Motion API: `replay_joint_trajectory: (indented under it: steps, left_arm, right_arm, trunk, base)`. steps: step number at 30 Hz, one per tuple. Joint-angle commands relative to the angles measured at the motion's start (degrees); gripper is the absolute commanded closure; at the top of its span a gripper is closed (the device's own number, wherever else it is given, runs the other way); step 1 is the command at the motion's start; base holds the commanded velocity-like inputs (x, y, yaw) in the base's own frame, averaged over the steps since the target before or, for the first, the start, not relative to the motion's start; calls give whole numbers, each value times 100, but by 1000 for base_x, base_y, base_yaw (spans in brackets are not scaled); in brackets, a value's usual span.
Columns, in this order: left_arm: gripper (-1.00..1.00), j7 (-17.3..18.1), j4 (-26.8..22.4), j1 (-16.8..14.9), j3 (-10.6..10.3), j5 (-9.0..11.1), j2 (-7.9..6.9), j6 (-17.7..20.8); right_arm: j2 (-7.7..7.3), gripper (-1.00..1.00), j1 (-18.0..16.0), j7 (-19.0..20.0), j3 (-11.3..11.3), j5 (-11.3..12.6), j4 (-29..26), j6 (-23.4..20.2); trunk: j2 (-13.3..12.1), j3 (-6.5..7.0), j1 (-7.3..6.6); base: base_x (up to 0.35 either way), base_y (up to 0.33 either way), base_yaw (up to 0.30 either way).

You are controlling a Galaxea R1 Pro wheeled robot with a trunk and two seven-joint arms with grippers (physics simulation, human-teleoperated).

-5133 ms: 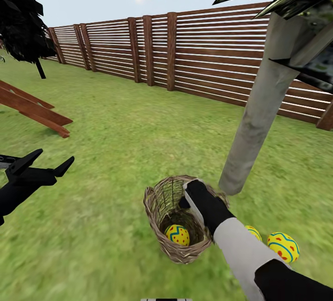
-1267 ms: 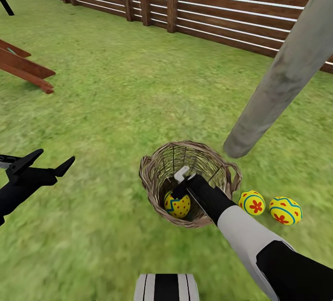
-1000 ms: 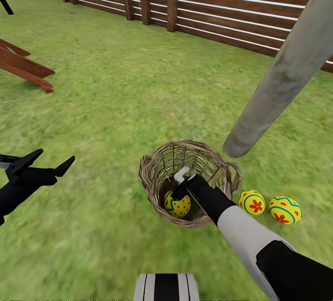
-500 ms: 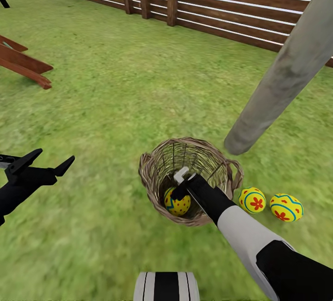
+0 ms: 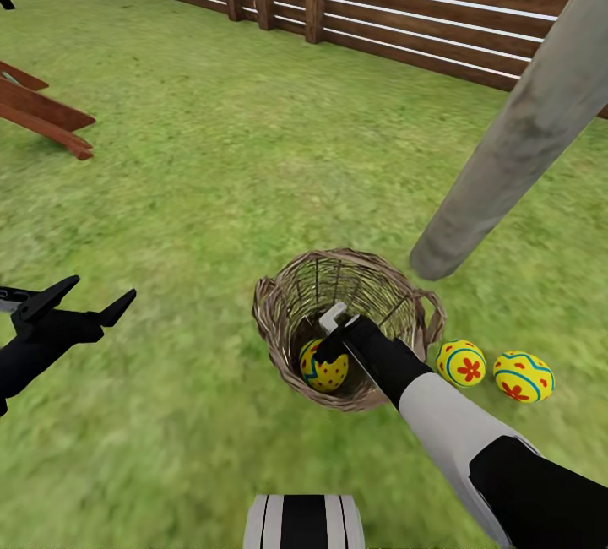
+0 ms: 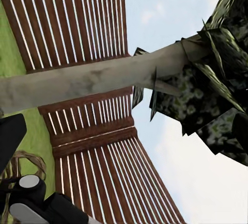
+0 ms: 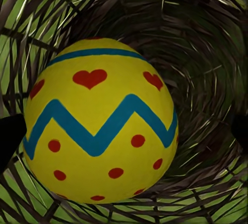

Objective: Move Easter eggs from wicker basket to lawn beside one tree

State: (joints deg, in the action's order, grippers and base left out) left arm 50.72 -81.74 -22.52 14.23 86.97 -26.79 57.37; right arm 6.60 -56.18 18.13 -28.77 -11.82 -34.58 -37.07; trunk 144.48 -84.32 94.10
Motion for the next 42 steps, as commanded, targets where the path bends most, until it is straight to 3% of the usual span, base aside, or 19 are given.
replay_joint_trajectory:
  steps: [1,42]
  left_arm:
    - [-100,16,4,-1,1,0,-1,19]
    - [-100,17,9,2,1,10,-1,19]
  right_arm:
    - [-1,-100,-4,41,-5,-63,-3,-20]
    - [3,-100,-7,59,11,-40,34,-16]
  trunk:
    - [1,-11,-1]
    - [9,-409,14]
  base:
    - [0,0,0]
    - [0,0,0]
